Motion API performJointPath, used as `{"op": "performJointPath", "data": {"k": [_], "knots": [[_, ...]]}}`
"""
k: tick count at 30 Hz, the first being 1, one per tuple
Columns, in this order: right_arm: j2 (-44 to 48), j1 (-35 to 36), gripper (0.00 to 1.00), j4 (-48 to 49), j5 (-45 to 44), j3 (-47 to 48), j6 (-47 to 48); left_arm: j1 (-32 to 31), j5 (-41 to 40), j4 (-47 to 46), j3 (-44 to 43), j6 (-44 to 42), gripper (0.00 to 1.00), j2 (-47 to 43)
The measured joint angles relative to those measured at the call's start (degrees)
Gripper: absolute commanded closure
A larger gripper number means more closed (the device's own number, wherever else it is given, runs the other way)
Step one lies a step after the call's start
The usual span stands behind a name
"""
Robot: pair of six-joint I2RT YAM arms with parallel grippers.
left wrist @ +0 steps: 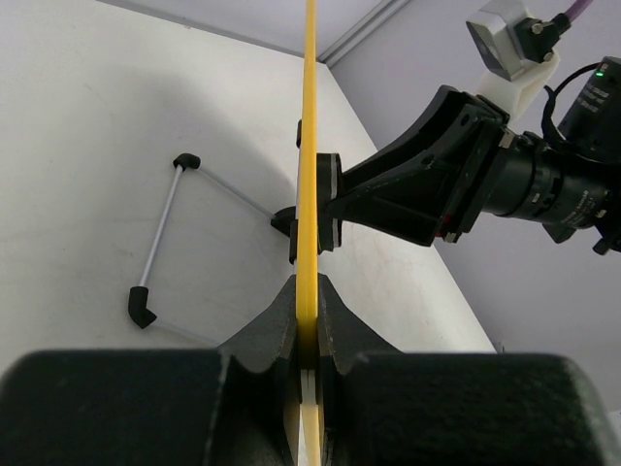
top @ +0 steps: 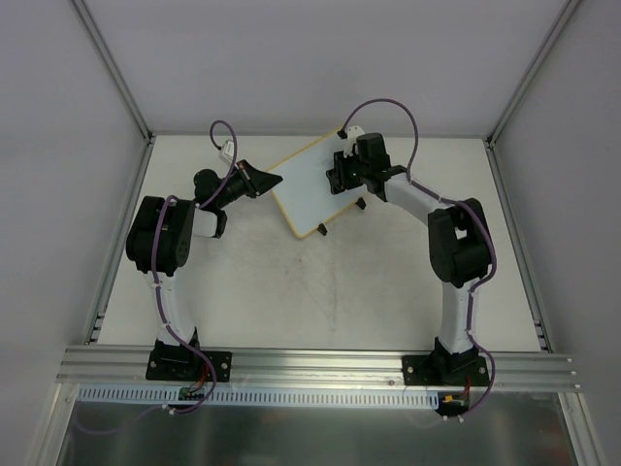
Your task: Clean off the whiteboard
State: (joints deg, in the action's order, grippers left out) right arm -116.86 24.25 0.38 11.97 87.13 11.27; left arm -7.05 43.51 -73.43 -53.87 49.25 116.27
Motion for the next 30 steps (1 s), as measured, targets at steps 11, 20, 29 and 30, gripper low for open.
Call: {"op": "performJointPath", "data": {"k": [11,20,29,30], "knots": [[-0.7,8.2,1.00,0.2,-0.6,4.4,0.2,0.0,0.1,0.0,0.0,0.0,1.00,0.0],[-1.9,8.9,1.00,-1.4,-0.5,7.2,0.1,0.0,-0.1,0.0,0.0,0.0,1.00,0.0],[-3.9,6.3,1.00,-3.3,0.4,11.9,-0.2,0.0,-0.2,0.0,0.1,-0.1,1.00,0.0],[-4.0,5.8,1.00,-3.2,0.3,12.2,-0.2,0.0,-0.2,0.0,0.1,-0.1,1.00,0.0]]}}
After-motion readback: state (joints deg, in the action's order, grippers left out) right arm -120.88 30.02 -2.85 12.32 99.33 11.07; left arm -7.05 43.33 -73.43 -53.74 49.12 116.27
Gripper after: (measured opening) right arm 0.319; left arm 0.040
